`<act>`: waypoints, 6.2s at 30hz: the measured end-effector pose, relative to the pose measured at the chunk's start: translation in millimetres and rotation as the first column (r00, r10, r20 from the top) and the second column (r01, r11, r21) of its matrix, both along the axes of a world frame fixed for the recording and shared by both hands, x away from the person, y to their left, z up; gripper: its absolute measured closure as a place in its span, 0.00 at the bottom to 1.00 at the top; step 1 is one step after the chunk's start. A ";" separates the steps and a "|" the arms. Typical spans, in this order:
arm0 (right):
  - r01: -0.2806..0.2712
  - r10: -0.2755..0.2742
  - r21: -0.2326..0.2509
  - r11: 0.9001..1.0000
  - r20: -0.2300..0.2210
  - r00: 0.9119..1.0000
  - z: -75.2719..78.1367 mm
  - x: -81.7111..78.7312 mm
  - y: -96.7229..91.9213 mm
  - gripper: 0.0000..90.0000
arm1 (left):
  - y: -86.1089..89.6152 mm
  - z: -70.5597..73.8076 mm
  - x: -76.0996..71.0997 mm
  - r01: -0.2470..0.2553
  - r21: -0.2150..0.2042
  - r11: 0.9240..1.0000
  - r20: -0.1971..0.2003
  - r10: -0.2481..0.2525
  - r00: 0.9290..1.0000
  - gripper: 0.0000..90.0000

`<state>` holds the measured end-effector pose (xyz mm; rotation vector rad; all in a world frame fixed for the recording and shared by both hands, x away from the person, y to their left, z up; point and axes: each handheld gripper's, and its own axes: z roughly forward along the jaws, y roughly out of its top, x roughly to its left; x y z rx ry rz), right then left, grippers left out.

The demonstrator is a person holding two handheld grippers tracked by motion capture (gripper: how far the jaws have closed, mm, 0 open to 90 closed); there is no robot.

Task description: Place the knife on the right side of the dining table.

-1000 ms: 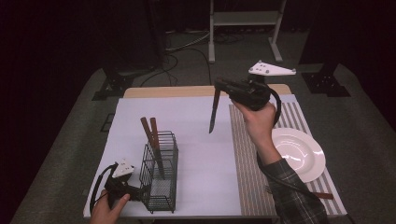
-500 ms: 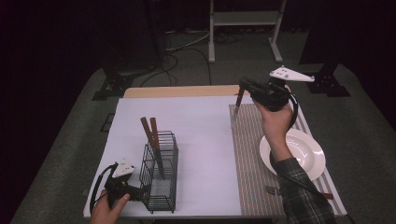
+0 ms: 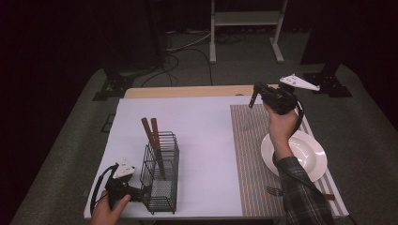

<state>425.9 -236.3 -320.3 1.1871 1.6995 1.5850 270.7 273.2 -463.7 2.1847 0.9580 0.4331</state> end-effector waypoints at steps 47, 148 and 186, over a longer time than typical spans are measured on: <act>0.169 -0.163 0.070 0.983 -0.082 0.983 -45.8 -15.9 -69.4 0.83 | 0.0 0.0 0.1 -0.001 0.000 1.000 -0.001 0.000 1.000 0.00; 0.286 -0.232 0.042 0.957 -0.476 0.848 -117.2 -1.8 -137.2 0.52 | 0.0 0.1 0.2 -0.001 0.000 1.000 -0.002 0.001 1.000 0.00; 0.247 -0.382 -0.296 0.922 -0.615 0.689 -109.2 28.3 -121.7 0.42 | 0.0 0.1 0.1 -0.001 0.000 1.000 -0.002 0.001 1.000 0.00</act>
